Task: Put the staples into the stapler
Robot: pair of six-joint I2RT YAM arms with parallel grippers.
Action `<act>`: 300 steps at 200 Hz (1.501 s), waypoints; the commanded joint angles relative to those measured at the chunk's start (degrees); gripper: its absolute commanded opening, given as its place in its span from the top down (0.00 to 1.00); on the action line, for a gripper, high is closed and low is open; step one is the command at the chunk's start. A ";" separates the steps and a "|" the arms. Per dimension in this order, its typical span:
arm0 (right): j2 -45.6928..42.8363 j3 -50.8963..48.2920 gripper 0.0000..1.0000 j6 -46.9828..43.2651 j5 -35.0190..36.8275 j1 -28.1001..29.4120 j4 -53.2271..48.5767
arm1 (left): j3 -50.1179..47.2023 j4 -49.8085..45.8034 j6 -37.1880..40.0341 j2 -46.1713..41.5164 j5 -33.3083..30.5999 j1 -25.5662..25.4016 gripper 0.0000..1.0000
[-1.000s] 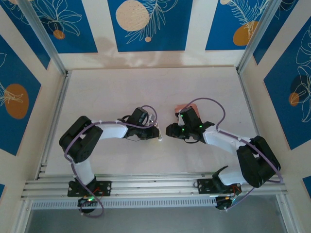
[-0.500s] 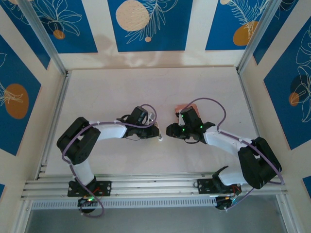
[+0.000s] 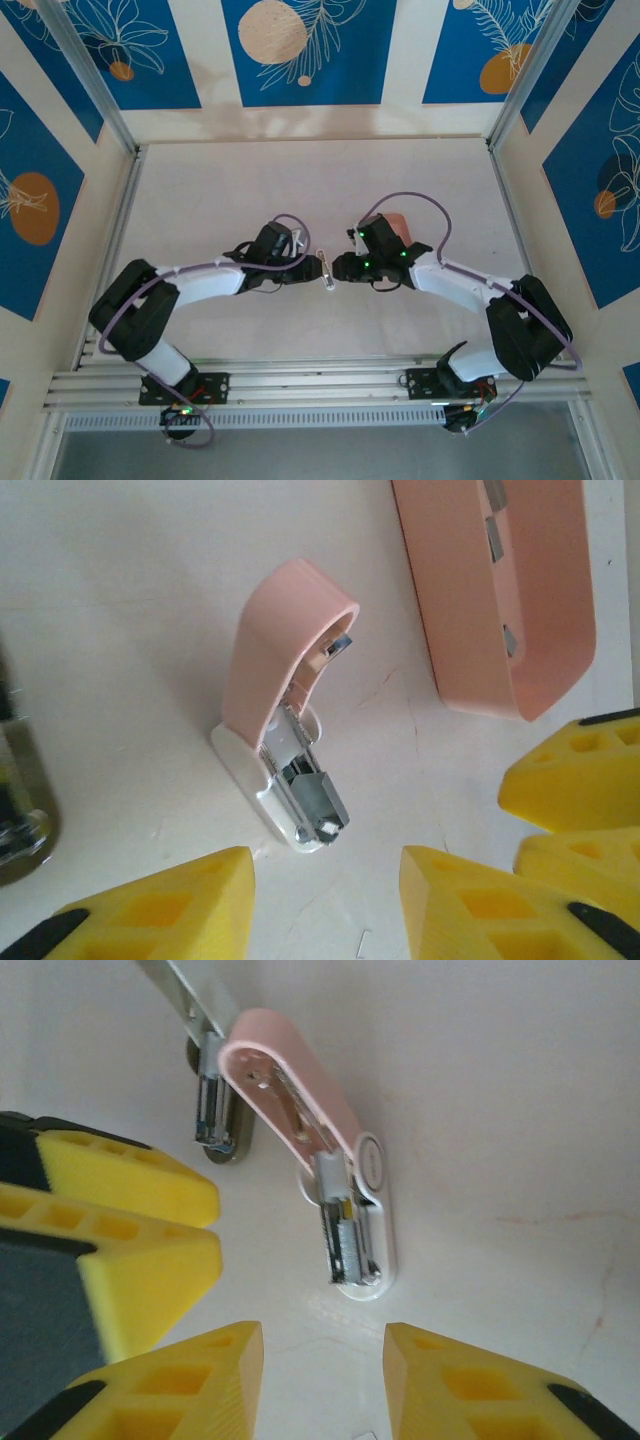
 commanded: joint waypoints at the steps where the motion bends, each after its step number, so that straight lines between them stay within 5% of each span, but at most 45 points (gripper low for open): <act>1: 3.03 5.05 0.63 -5.31 4.65 2.33 -7.33 | -4.46 3.21 -0.94 -4.82 -6.30 0.40 0.55; 81: 18.11 20.81 0.66 -10.80 18.32 8.14 -22.70 | -16.47 0.79 -0.96 -20.33 -14.92 6.80 0.52; 146: 22.95 25.50 0.69 -11.53 17.66 9.06 -24.91 | -20.11 -0.90 0.05 -25.59 -14.55 10.40 0.52; 300: 26.43 26.61 0.78 -10.53 14.42 8.88 -24.13 | -20.07 1.03 0.76 -22.47 -12.41 11.18 0.52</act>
